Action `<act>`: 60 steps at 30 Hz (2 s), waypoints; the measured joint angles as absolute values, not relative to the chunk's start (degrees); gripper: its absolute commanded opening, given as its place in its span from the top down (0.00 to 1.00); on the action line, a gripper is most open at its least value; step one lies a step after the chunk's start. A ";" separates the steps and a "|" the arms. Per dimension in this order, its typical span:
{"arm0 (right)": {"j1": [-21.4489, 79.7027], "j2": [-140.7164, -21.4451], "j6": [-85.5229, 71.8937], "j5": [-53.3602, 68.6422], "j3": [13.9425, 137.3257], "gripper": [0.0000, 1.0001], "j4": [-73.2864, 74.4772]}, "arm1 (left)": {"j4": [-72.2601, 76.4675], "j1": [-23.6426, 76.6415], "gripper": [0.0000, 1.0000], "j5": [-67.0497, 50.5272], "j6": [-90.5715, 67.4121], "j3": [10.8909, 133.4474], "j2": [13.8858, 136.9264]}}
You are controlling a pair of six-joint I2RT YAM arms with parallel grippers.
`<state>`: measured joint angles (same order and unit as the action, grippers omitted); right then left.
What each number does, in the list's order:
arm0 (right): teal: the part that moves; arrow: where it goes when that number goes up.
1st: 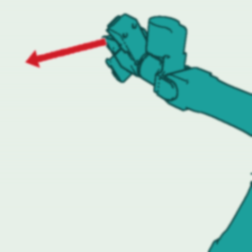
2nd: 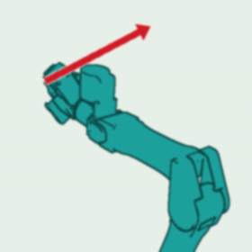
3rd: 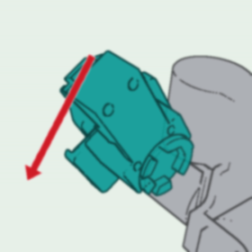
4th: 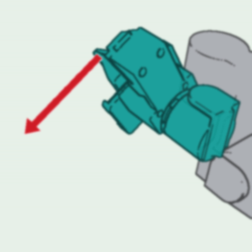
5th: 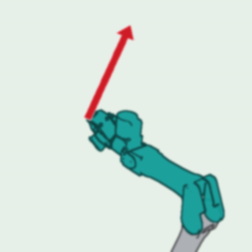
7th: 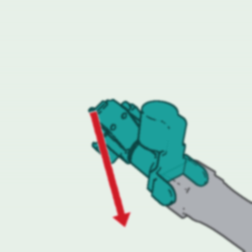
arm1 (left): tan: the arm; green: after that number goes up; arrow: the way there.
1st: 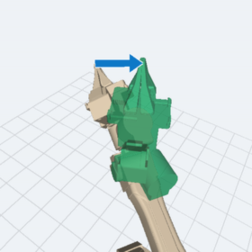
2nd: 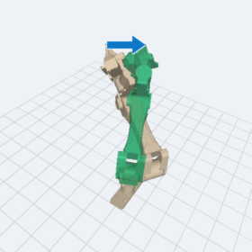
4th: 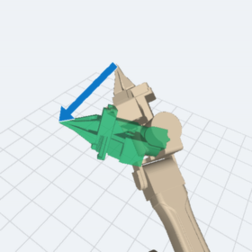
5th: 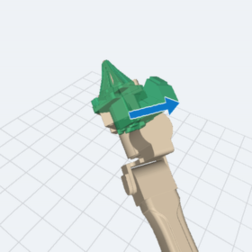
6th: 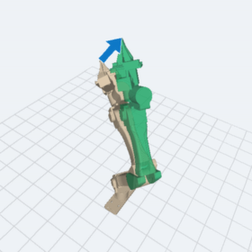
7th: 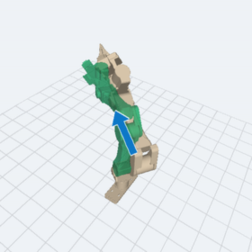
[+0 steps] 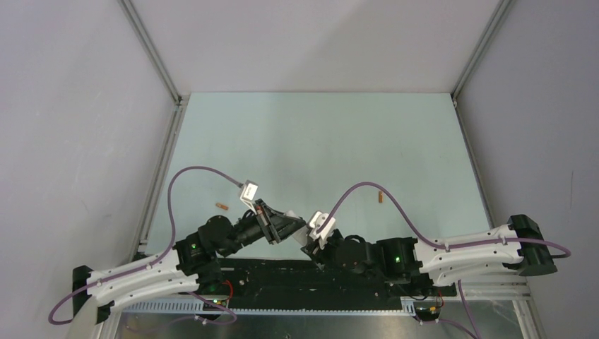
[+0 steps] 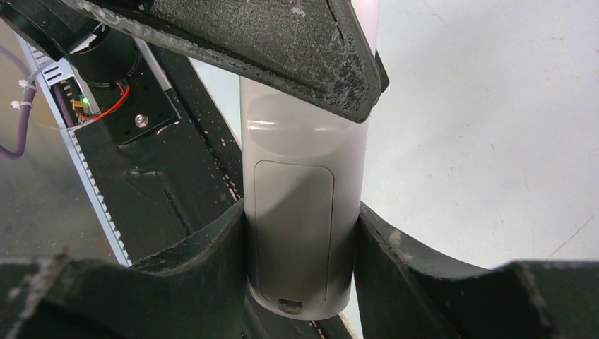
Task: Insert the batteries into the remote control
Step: Adjust the remote control.
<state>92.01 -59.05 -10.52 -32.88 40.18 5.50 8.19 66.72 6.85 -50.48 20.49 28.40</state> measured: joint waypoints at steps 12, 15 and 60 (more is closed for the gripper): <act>91.85 -58.92 -11.00 -32.82 40.18 1.00 5.78 | 8.51 66.74 0.59 6.85 -50.50 20.60 28.77; 91.85 -58.92 -11.05 -32.69 40.18 1.00 5.80 | 8.51 66.74 0.62 6.63 -50.46 21.26 29.63; 91.85 -57.41 -12.08 -33.65 40.16 1.00 7.97 | 8.69 66.67 0.69 4.75 -50.39 21.56 31.00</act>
<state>91.85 -57.41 -12.08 -33.65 40.16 7.97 8.69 66.67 4.75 -50.39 21.56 31.00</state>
